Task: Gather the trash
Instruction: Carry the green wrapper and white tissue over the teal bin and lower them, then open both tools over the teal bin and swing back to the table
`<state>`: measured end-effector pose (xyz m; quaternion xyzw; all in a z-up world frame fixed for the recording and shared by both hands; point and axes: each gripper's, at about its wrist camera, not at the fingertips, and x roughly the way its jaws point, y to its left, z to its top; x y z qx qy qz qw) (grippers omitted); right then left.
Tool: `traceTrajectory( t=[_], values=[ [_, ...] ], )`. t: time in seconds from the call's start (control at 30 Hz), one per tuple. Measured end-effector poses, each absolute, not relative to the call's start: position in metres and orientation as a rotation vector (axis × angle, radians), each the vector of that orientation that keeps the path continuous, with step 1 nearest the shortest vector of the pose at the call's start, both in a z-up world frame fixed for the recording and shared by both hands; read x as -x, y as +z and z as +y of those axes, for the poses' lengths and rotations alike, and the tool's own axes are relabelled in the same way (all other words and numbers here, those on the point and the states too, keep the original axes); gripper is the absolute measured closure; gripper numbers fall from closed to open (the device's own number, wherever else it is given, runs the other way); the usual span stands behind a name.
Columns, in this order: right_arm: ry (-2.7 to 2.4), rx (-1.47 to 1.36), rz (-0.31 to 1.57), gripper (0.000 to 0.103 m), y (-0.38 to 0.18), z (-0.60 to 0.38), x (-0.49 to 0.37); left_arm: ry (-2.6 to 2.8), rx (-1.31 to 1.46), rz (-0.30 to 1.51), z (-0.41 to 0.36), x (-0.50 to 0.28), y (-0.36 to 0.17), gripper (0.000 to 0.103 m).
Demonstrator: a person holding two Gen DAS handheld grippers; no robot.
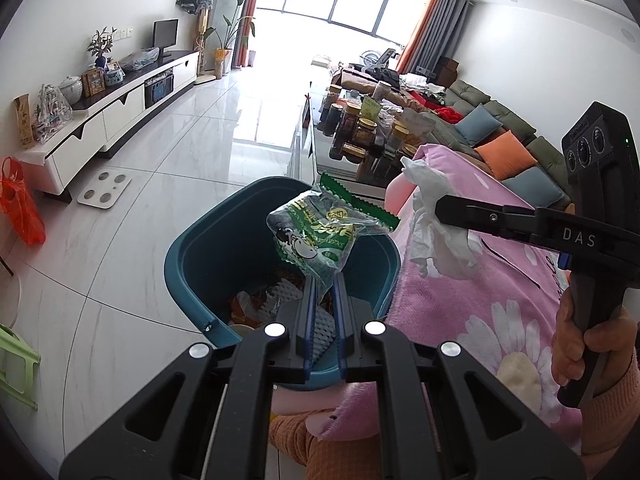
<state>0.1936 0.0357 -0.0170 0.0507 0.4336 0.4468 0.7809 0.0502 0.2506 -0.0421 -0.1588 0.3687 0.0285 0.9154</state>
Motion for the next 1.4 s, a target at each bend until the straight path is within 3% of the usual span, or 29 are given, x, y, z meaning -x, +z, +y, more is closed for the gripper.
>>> traceTrajectory(
  t=[0.63, 0.83, 0.93, 1.17, 1.4],
  values=[
    [0.919, -0.066, 1.008, 0.085, -0.041, 0.075, -0.212, 0.113, 0.347, 0.839, 0.266, -0.084, -0.078, 0.094],
    [0.879, -0.061, 1.042, 0.082, -0.053, 0.087, -0.221, 0.129, 0.353, 0.861, 0.269, -0.096, -0.087, 0.094],
    [0.862, -0.058, 1.051, 0.074, -0.055, 0.090, -0.224, 0.141, 0.357, 0.868, 0.267, -0.101, -0.090, 0.093],
    [0.855, -0.048, 1.053, 0.067, -0.056, 0.089, -0.226, 0.143, 0.376, 0.871, 0.267, -0.106, -0.099, 0.083],
    [0.872, -0.066, 1.009, 0.067, -0.044, 0.064, -0.217, 0.121, 0.364, 0.827, 0.262, -0.094, -0.089, 0.073]
  ],
)
